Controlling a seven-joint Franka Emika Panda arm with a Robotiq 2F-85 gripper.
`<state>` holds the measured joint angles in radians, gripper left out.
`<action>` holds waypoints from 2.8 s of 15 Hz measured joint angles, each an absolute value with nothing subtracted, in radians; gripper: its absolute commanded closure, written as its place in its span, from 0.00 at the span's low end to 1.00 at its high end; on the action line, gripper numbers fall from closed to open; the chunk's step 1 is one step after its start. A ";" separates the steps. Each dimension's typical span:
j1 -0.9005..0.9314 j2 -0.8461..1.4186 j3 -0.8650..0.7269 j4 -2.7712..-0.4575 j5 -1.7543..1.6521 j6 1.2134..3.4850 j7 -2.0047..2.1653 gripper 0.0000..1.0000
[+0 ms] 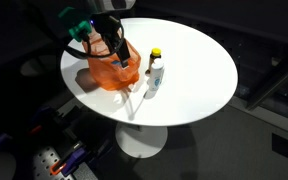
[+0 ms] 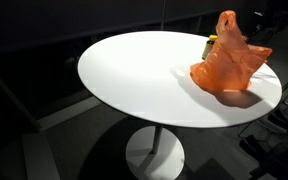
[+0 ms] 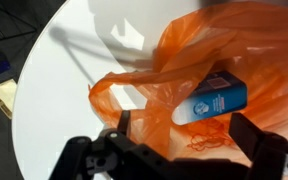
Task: Remove the white and blue packet from the plastic bag
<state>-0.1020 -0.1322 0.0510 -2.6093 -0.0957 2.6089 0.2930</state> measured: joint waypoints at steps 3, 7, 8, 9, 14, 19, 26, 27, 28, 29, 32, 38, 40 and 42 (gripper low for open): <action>-0.097 -0.082 0.049 -2.602 -0.096 2.644 0.293 0.00; -0.084 -0.024 0.047 -2.585 -0.096 2.671 0.294 0.00; -0.078 -0.011 0.046 -2.580 -0.096 2.673 0.294 0.00; -0.071 0.001 0.045 -2.573 -0.096 2.674 0.295 0.00; -0.039 0.040 0.039 -2.533 -0.096 2.677 0.303 0.00; -0.015 0.055 0.035 -2.494 -0.096 2.677 0.296 0.00; 0.016 0.096 0.035 -2.456 -0.096 2.677 0.262 0.00; 0.018 0.106 0.035 -2.454 -0.093 2.677 0.255 0.00; 0.020 0.114 0.035 -2.453 -0.089 2.677 0.247 0.00; 0.021 0.121 0.035 -2.453 -0.088 2.676 0.243 0.00; 0.023 0.132 0.035 -2.452 -0.085 2.668 0.243 0.00; 0.024 0.123 0.021 -2.442 -0.066 2.602 0.312 0.00; 0.029 0.118 0.011 -2.435 -0.069 2.575 0.395 0.00; 0.037 0.115 0.001 -2.428 -0.077 2.552 0.500 0.00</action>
